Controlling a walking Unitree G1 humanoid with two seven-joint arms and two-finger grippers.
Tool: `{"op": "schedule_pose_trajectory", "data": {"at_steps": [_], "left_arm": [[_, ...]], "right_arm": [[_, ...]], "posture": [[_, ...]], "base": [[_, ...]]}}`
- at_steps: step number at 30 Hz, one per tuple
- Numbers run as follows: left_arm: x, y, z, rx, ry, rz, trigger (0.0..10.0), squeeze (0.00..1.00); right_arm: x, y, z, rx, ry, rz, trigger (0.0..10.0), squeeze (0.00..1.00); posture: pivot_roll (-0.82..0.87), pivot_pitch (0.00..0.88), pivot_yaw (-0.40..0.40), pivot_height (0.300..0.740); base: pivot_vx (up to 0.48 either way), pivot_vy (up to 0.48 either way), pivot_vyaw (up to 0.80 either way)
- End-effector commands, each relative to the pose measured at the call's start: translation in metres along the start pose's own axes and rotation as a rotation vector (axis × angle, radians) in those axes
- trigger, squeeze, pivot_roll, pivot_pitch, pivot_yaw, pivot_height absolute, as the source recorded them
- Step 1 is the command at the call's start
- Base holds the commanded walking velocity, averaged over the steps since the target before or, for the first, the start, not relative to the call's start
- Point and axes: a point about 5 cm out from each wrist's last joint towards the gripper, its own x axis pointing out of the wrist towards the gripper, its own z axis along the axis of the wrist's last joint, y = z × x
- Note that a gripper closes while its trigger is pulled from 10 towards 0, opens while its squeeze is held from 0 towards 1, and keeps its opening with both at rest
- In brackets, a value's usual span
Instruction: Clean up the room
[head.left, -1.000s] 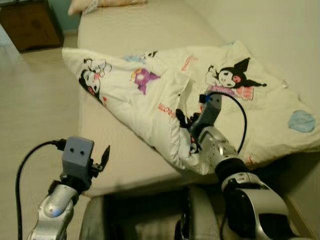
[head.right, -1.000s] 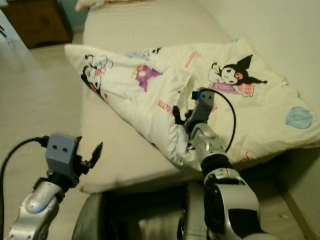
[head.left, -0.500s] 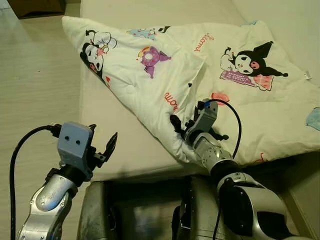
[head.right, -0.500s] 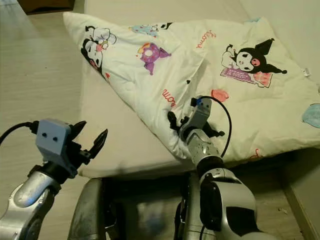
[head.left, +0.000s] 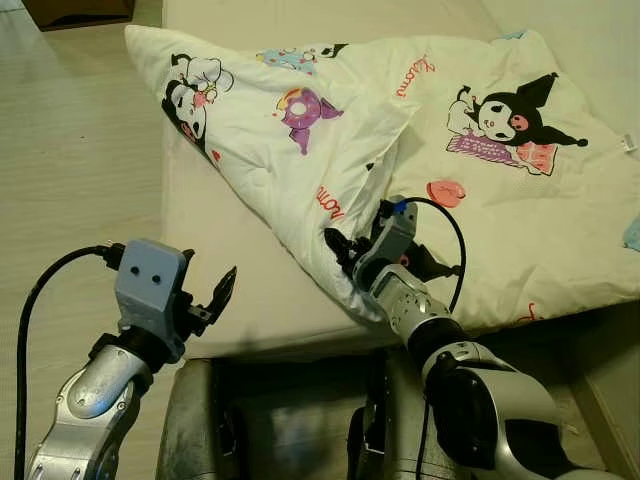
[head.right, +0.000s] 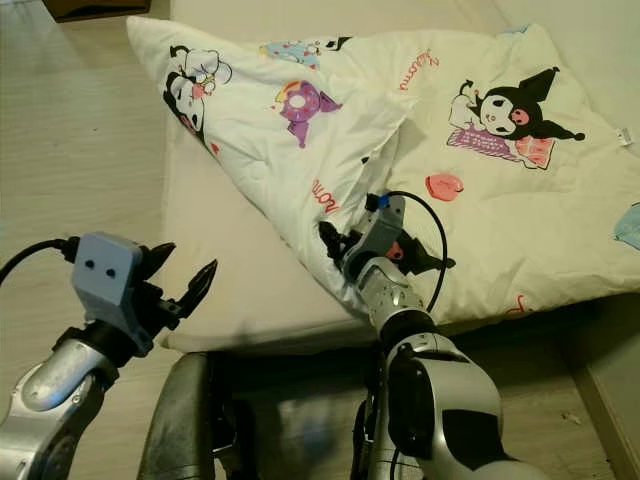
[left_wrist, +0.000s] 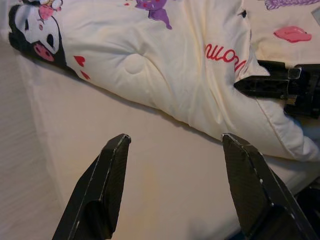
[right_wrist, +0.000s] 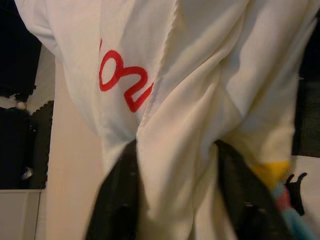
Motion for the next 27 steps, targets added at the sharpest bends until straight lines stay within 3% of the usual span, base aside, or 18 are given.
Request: {"op": "schedule_pose_trajectory", "data": {"at_steps": [1,8,9,13,20,21,25,26,27], "left_arm": [[-0.003,0.003,-0.001,0.009,0.025,0.004,10.0,0.0],[0.0,0.005,-0.002,0.024,0.033,0.016,10.0,0.0],[0.0,0.006,-0.003,0.032,0.038,0.019,10.0,0.0],[0.002,0.008,-0.004,0.048,0.05,0.024,10.0,0.0],[0.002,0.004,-0.006,0.043,0.056,0.017,10.0,0.0],[0.002,0.003,-0.007,0.04,0.058,0.014,10.0,0.0],[0.001,-0.001,-0.008,0.042,0.065,0.001,10.0,0.0],[0.001,-0.001,-0.008,0.043,0.066,-0.002,10.0,0.0],[0.001,-0.001,-0.008,0.043,0.066,-0.002,10.0,0.0]], "right_arm": [[0.0,0.004,-0.01,-0.024,0.042,0.021,0.0,0.0],[0.001,0.005,-0.005,-0.09,0.031,0.03,0.0,0.0],[0.001,0.004,-0.002,-0.121,0.023,0.018,10.0,0.0],[0.002,0.003,0.012,-0.191,-0.027,-0.022,10.0,0.0],[0.002,0.0,0.015,-0.291,-0.016,-0.055,10.0,0.0],[0.001,-0.005,0.014,-0.311,-0.001,-0.092,10.0,1.0],[-0.003,-0.018,0.017,-0.343,-0.006,-0.198,10.0,1.0],[-0.004,-0.021,0.024,-0.362,-0.04,-0.238,10.0,0.89],[-0.004,-0.021,0.024,-0.362,-0.04,-0.238,10.0,0.89]], "posture": [[0.14,0.47,-0.009,0.575],[0.14,0.469,-0.007,0.575],[0.14,0.466,-0.005,0.575],[0.13,0.459,-0.006,0.575],[0.12,0.451,-0.004,0.575],[0.12,0.449,-0.003,0.575],[0.13,0.444,-0.001,0.575],[0.13,0.444,0.0,0.575],[0.13,0.444,0.0,0.575]], "base": [[0.0,0.0,0.0],[0.0,0.0,0.0],[0.0,0.0,0.0],[0.0,0.0,0.0],[0.0,0.0,0.0],[0.0,0.0,0.0],[0.0,0.0,0.0],[0.0,0.0,0.0],[0.0,0.0,0.0]]}}
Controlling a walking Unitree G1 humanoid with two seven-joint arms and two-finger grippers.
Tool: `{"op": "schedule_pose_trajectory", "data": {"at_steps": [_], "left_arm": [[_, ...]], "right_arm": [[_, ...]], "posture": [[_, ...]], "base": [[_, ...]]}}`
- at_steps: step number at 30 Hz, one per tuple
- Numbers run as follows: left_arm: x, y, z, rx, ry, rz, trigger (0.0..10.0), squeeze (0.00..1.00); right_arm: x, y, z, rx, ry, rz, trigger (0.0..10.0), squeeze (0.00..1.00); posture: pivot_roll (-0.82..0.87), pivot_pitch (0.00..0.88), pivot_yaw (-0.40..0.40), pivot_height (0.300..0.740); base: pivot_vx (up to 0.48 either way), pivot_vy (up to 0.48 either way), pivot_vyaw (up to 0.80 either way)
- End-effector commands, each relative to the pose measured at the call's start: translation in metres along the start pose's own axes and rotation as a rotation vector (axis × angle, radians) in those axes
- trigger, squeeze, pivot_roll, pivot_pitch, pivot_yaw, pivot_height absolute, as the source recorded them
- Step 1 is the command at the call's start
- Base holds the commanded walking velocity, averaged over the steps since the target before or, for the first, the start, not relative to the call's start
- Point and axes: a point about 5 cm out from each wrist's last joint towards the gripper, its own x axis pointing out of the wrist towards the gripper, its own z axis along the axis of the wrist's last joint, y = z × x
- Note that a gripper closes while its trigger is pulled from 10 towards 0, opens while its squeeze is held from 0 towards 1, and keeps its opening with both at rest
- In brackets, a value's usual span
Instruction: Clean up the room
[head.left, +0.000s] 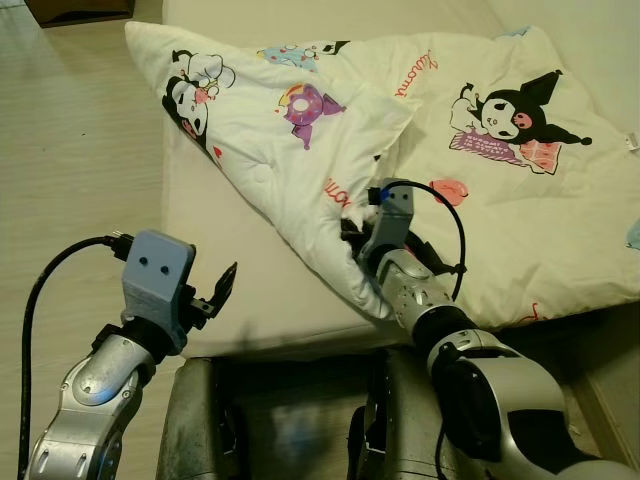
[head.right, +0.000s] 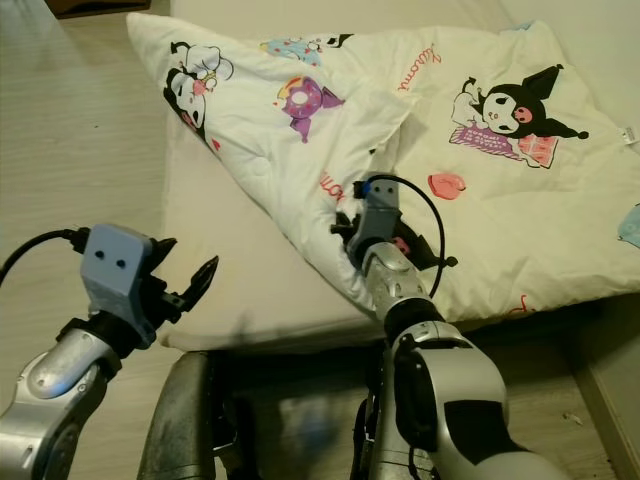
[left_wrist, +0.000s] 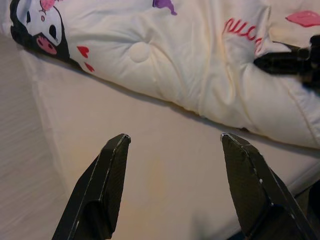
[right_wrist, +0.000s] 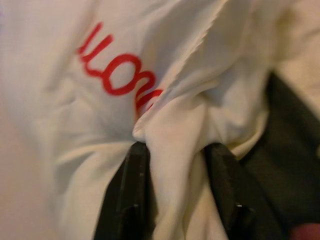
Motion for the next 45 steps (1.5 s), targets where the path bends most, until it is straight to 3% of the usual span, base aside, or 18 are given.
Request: {"op": "schedule_pose_trajectory", "data": {"at_steps": [1,6,10,14,16,21,22,23,24,34,38,39,41,42,45], "left_arm": [[-0.004,-0.001,-0.007,0.003,0.039,-0.01,10.0,0.0],[-0.004,0.002,-0.005,0.003,0.03,-0.005,10.0,0.0],[-0.003,0.002,-0.004,0.004,0.026,-0.003,10.0,0.0],[-0.003,0.002,-0.004,0.0,0.023,-0.001,10.0,0.0],[-0.003,0.002,-0.003,-0.003,0.021,0.001,10.0,0.0],[-0.003,0.002,-0.003,-0.005,0.021,0.0,10.0,0.0],[-0.003,0.001,-0.003,-0.008,0.02,-0.001,10.0,0.0],[-0.003,0.001,-0.003,-0.01,0.02,-0.001,10.0,0.0],[-0.003,0.001,-0.003,-0.012,0.02,0.0,10.0,0.0],[-0.004,0.003,-0.004,-0.011,0.023,0.001,10.0,0.0],[-0.004,0.003,-0.004,-0.007,0.025,-0.003,10.0,0.0],[-0.003,0.003,-0.004,-0.006,0.027,-0.004,10.0,0.0],[-0.003,0.003,-0.004,-0.006,0.028,-0.005,10.0,0.0],[-0.003,0.002,-0.005,-0.006,0.031,-0.009,10.0,0.0],[-0.003,0.001,-0.005,-0.008,0.032,-0.015,10.0,0.0]], "right_arm": [[-0.002,-0.006,-0.006,-0.025,0.004,-0.052,10.0,0.0],[-0.002,-0.018,0.021,0.005,-0.143,-0.127,10.0,0.0],[-0.001,-0.016,0.025,0.03,-0.172,-0.103,10.0,0.0],[-0.001,-0.014,0.026,0.045,-0.18,-0.084,10.0,0.0],[0.0,-0.002,0.022,0.077,-0.154,0.005,10.0,0.0],[0.001,0.005,0.015,0.089,-0.118,0.046,10.0,0.0],[0.001,0.006,0.011,0.134,-0.103,0.057,10.0,0.11],[0.0,0.007,0.008,0.167,-0.093,0.065,10.0,0.11],[0.0,0.006,0.006,0.191,-0.092,0.065,10.0,1.0],[-0.002,-0.005,0.007,0.172,-0.121,0.0,10.0,1.0],[-0.003,-0.007,-0.002,0.16,-0.071,0.007,10.0,1.0],[-0.003,-0.006,-0.004,0.167,-0.057,0.018,10.0,0.85],[-0.003,-0.006,-0.005,0.173,-0.049,0.025,10.0,0.85],[-0.003,-0.002,-0.01,0.178,-0.016,0.053,10.0,0.0],[-0.004,0.004,-0.018,0.183,0.032,0.096,10.0,0.0]], "posture": [[0.13,0.443,0.0,0.575],[0.13,0.436,0.0,0.575],[0.13,0.434,0.001,0.575],[0.13,0.433,0.001,0.575],[0.13,0.43,0.003,0.575],[0.13,0.429,0.003,0.575],[0.13,0.426,0.002,0.575],[0.13,0.426,0.002,0.575],[0.13,0.426,0.002,0.575],[0.14,0.429,0.003,0.575],[0.14,0.429,0.003,0.575],[0.14,0.429,0.003,0.575],[0.14,0.429,0.003,0.575],[0.14,0.433,0.01,0.575],[0.14,0.434,0.011,0.575]], "base": [[0.0,0.0,0.0],[0.0,0.0,0.0],[0.0,0.0,0.0],[0.0,0.0,0.0],[0.0,0.0,0.0],[0.0,0.0,0.0],[0.0,0.0,0.0],[0.0,0.0,0.0],[0.0,0.0,0.0],[0.0,0.0,0.0],[0.0,0.0,0.0],[0.0,0.0,0.0],[0.0,0.0,0.0],[0.0,0.0,0.0],[0.0,0.0,0.0]]}}
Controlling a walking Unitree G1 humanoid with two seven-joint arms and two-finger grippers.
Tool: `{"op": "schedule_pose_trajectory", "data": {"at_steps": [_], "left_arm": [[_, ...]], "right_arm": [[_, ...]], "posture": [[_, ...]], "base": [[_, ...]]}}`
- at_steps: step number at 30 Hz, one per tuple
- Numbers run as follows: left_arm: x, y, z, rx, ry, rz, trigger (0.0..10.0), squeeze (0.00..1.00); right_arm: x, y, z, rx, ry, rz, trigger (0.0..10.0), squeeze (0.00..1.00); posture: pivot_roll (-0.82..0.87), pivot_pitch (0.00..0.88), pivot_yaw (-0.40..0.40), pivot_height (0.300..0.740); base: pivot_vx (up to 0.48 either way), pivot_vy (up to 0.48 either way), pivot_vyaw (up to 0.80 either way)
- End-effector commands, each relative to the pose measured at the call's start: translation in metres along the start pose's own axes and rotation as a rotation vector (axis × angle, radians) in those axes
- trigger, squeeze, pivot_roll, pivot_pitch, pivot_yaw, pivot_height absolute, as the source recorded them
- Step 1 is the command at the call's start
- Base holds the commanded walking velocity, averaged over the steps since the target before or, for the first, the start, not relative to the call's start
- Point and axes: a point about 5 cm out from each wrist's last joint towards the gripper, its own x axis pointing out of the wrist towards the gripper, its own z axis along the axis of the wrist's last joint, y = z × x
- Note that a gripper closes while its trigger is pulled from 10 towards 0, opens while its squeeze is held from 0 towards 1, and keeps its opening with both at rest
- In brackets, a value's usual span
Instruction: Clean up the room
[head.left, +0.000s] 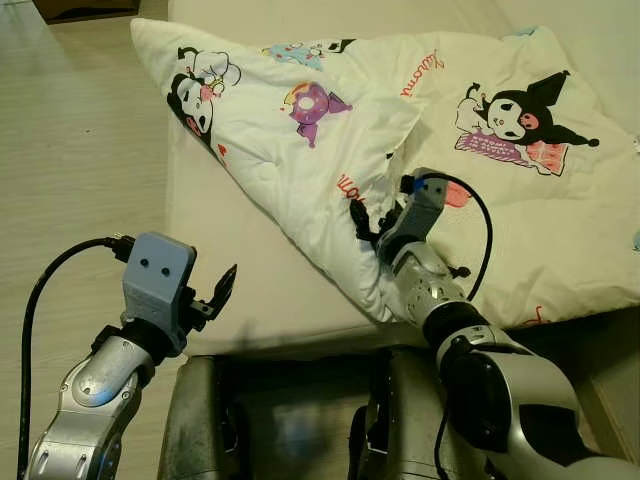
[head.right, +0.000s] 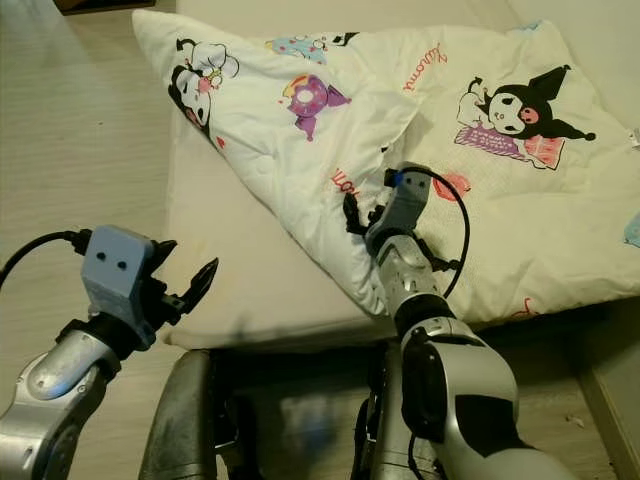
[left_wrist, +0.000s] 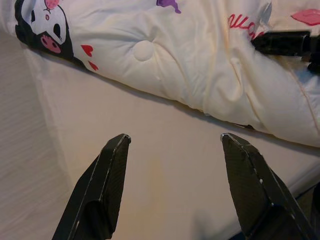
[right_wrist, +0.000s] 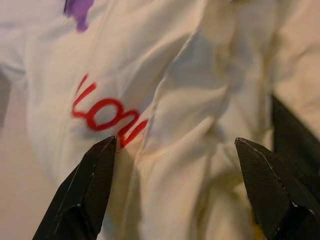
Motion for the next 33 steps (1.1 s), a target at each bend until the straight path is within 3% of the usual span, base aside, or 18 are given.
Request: {"op": "schedule_pose_trajectory", "data": {"at_steps": [1,11,19,24,25,26,27,30,33], "left_arm": [[-0.003,-0.001,-0.006,-0.012,0.034,-0.013,10.0,0.0],[-0.003,0.0,-0.006,-0.012,0.032,-0.006,10.0,0.0],[-0.004,0.001,-0.005,-0.007,0.031,-0.002,10.0,0.0],[-0.005,-0.002,-0.005,-0.006,0.032,-0.004,10.0,0.0],[-0.005,-0.002,-0.005,-0.007,0.033,-0.004,10.0,0.0],[-0.005,-0.003,-0.006,-0.011,0.034,-0.007,10.0,0.0],[-0.005,-0.003,-0.006,-0.011,0.034,-0.007,10.0,0.0],[-0.005,-0.008,-0.007,-0.018,0.038,-0.019,10.0,0.0],[-0.006,-0.011,-0.008,-0.021,0.041,-0.027,10.0,0.0]], "right_arm": [[-0.005,0.003,-0.027,0.037,0.105,0.04,10.0,0.0],[-0.004,0.031,-0.032,0.032,0.126,0.251,10.0,0.0],[-0.004,0.046,-0.03,-0.046,0.085,0.37,10.0,0.0],[-0.009,0.058,-0.034,-0.134,0.071,0.533,10.0,0.0],[-0.01,0.06,-0.036,-0.157,0.078,0.569,10.0,0.0],[-0.016,0.066,-0.047,-0.251,0.118,0.671,10.0,0.0],[-0.016,0.066,-0.047,-0.251,0.118,0.671,10.0,0.0],[-0.037,0.073,-0.081,-0.518,0.243,0.937,10.0,0.0],[-0.046,0.073,-0.093,-0.612,0.287,1.029,10.0,0.0]], "posture": [[0.14,0.434,0.01,0.575],[0.14,0.434,0.009,0.575],[0.14,0.434,0.01,0.575],[0.14,0.434,0.011,0.575],[0.14,0.434,0.011,0.575],[0.13,0.433,0.013,0.575],[0.13,0.433,0.013,0.575],[0.13,0.435,0.015,0.575],[0.13,0.436,0.016,0.575]], "base": [[0.0,0.0,0.0],[0.0,0.0,0.0],[0.0,0.0,0.0],[0.0,0.0,0.0],[0.0,0.0,0.0],[0.0,0.0,0.0],[0.0,0.0,0.0],[0.0,0.0,0.0],[0.0,0.0,0.0]]}}
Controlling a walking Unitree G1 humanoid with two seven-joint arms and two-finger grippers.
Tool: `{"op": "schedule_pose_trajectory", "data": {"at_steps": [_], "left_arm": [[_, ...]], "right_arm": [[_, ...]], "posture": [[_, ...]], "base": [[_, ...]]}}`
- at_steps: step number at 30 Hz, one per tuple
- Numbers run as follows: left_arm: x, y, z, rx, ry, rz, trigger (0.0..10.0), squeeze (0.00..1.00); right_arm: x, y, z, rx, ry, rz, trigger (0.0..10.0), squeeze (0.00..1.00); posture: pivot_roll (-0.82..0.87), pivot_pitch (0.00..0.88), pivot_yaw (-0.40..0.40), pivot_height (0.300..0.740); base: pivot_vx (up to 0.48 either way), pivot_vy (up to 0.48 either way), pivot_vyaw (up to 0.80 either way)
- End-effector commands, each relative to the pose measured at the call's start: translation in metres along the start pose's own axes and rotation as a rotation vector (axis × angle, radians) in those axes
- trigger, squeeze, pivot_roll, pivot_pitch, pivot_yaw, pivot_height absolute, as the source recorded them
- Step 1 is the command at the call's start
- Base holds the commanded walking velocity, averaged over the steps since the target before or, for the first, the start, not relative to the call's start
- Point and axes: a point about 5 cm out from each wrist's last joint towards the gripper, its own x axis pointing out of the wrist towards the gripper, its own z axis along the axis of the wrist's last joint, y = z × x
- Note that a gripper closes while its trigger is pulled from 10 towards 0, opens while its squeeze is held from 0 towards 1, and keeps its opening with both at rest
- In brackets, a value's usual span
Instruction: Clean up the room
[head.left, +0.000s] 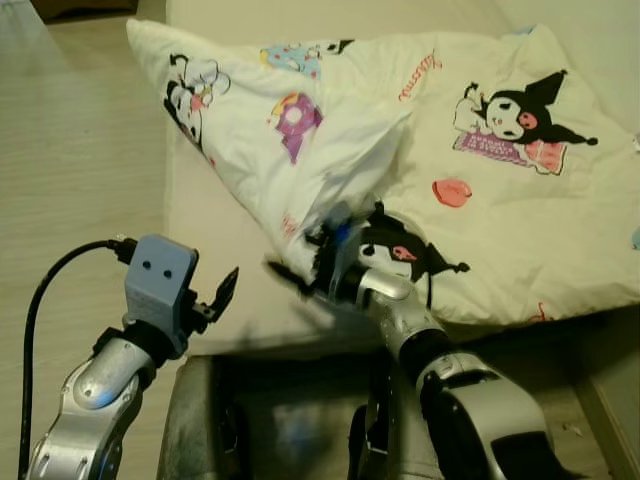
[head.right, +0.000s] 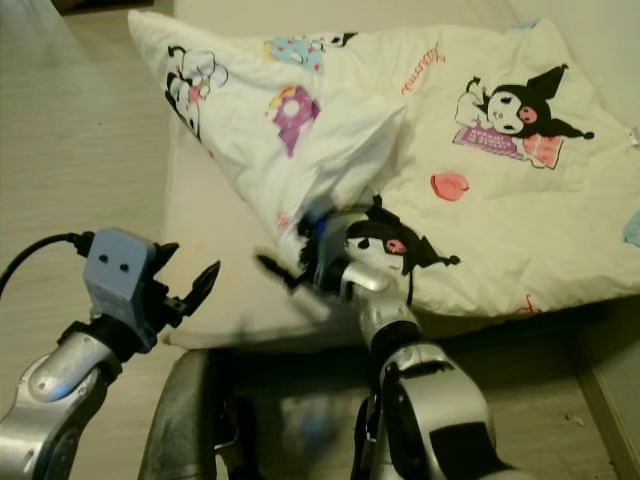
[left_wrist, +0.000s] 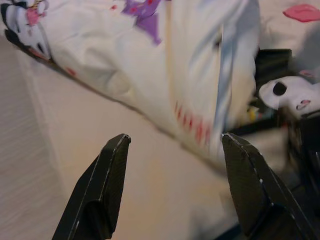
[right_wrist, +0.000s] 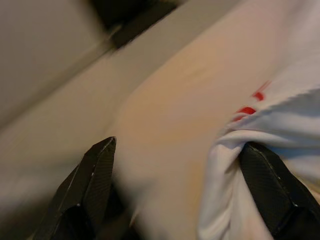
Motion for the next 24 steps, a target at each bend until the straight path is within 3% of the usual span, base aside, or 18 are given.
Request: {"op": "schedule_pose_trajectory", "data": {"at_steps": [1,6,12,13,16,17,19,21,22,23,24], "left_arm": [[-0.005,-0.005,-0.005,-0.013,0.029,-0.009,10.0,0.0],[-0.005,-0.007,-0.006,-0.017,0.032,-0.011,10.0,0.0],[-0.005,-0.007,-0.006,-0.016,0.032,-0.011,10.0,0.0],[-0.006,-0.005,-0.006,-0.013,0.032,-0.006,10.0,0.0],[-0.006,-0.005,-0.006,-0.013,0.032,-0.006,10.0,0.0],[-0.005,-0.004,-0.006,-0.011,0.03,-0.003,10.0,0.0],[-0.005,-0.004,-0.006,-0.011,0.03,-0.003,10.0,0.0],[-0.004,-0.003,-0.005,-0.008,0.027,0.003,10.0,0.0],[-0.004,-0.003,-0.005,-0.008,0.027,0.003,10.0,0.0],[-0.004,-0.002,-0.005,-0.007,0.026,0.004,10.0,0.0],[-0.004,-0.002,-0.005,-0.007,0.026,0.004,10.0,0.0]], "right_arm": [[0.004,0.015,-0.008,-0.081,0.051,0.115,10.0,0.0],[0.002,0.019,-0.012,-0.119,0.072,0.148,10.0,0.0],[0.001,0.007,0.005,-0.048,-0.043,0.091,10.0,0.0],[-0.003,-0.016,0.028,0.082,-0.179,-0.07,10.0,0.0],[-0.003,-0.016,0.028,0.082,-0.179,-0.07,10.0,0.0],[-0.01,-0.033,0.039,0.158,-0.252,-0.202,10.0,0.0],[-0.01,-0.033,0.039,0.158,-0.252,-0.202,10.0,0.0],[-0.043,-0.076,0.055,0.328,-0.395,-0.602,10.0,0.0],[-0.043,-0.076,0.055,0.328,-0.395,-0.602,10.0,0.0],[-0.059,-0.09,0.057,0.398,-0.438,-0.749,10.0,0.0],[-0.059,-0.09,0.057,0.398,-0.438,-0.749,10.0,0.0]], "posture": [[0.13,0.436,0.016,0.575],[0.13,0.437,0.015,0.575],[0.13,0.437,0.014,0.575],[0.13,0.437,0.014,0.575],[0.13,0.437,0.014,0.575],[0.13,0.433,0.014,0.575],[0.13,0.433,0.014,0.575],[0.13,0.434,0.015,0.575],[0.13,0.434,0.015,0.575],[0.13,0.434,0.015,0.575],[0.13,0.434,0.015,0.575]], "base": [[0.0,0.0,0.0],[0.0,0.0,0.0],[0.0,0.0,0.0],[0.0,0.0,0.0],[0.0,0.0,0.0],[0.0,0.0,0.0],[0.0,0.0,0.0],[0.0,0.0,0.0],[0.0,0.0,0.0],[0.0,0.0,0.0],[0.0,0.0,0.0]]}}
